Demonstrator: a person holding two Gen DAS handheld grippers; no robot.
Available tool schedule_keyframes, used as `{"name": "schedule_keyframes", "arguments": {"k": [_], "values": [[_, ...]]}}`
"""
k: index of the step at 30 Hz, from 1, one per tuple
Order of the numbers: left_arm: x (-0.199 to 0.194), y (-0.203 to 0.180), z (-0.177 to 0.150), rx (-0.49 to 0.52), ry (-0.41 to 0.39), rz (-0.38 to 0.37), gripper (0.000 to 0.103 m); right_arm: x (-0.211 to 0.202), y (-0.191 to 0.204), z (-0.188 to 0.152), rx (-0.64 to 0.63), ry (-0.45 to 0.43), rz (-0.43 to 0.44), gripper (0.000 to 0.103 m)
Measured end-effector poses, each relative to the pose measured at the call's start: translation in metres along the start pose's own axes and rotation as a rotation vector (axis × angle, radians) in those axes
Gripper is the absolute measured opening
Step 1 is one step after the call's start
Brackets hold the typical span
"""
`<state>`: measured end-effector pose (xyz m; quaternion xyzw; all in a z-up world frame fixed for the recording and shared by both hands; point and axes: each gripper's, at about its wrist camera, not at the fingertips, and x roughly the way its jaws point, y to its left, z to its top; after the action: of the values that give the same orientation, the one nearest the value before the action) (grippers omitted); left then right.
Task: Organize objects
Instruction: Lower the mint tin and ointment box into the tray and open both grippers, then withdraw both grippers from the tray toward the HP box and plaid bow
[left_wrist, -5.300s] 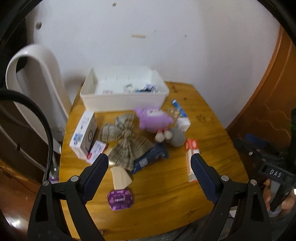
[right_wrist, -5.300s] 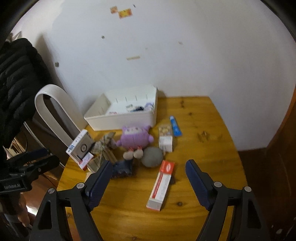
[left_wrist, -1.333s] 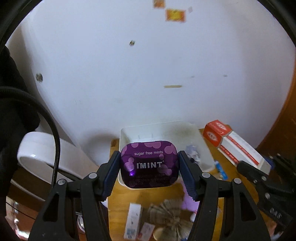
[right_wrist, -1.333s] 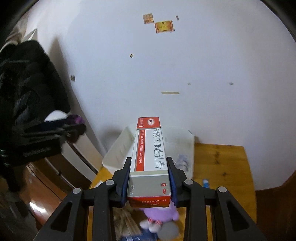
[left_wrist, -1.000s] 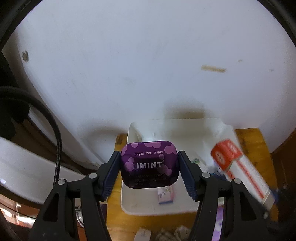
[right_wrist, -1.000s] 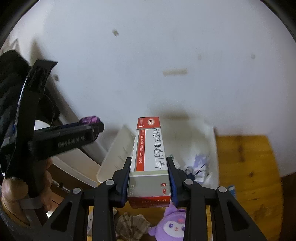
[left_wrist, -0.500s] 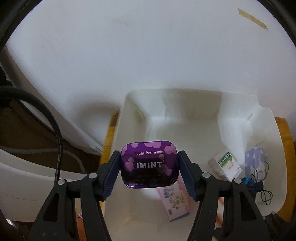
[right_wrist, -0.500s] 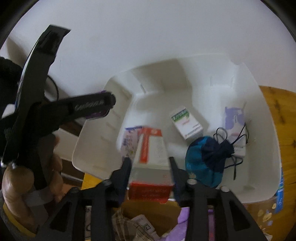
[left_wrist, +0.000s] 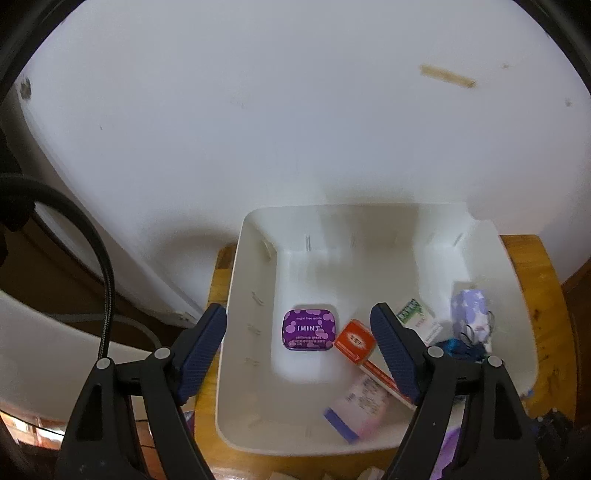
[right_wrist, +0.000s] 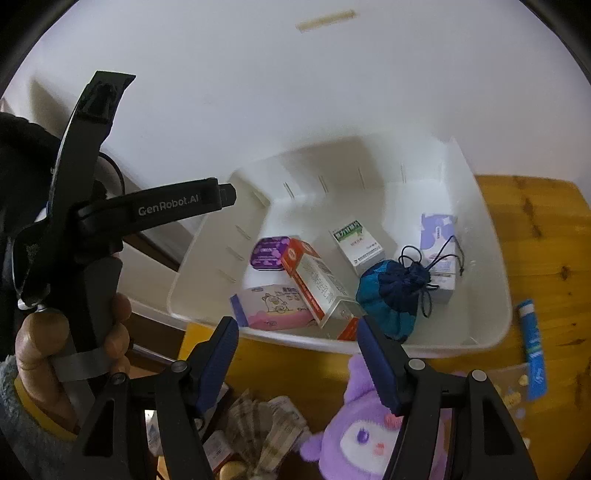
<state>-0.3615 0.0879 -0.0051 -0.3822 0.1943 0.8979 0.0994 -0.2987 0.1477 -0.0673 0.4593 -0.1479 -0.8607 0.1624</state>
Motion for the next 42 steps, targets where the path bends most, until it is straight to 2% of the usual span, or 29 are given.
{"name": "schedule_keyframes", "arguments": {"k": [5,7,17,23,34,42], "values": [[-0.035,0.002,-0.003,0.018,-0.036,-0.024,0.083,-0.033,0.019,0.001,-0.048,-0.048,0.001,0.068],[-0.052,0.004,-0.007,0.027,-0.052,-0.056,0.083,-0.047,0.027,-0.003,-0.068,-0.068,-0.002,0.068],[-0.131,0.019,-0.020,0.022,-0.092,-0.114,0.083,-0.126,0.059,-0.032,-0.141,-0.139,-0.009,0.068],[-0.168,0.021,-0.037,0.059,-0.116,-0.138,0.083,-0.161,0.073,-0.051,-0.182,-0.175,-0.028,0.068],[-0.223,0.021,-0.065,0.127,-0.159,-0.220,0.084,-0.193,0.080,-0.084,-0.208,-0.214,-0.045,0.068],[-0.240,0.022,-0.083,0.170,-0.171,-0.263,0.084,-0.201,0.089,-0.102,-0.252,-0.238,-0.064,0.068]]}}
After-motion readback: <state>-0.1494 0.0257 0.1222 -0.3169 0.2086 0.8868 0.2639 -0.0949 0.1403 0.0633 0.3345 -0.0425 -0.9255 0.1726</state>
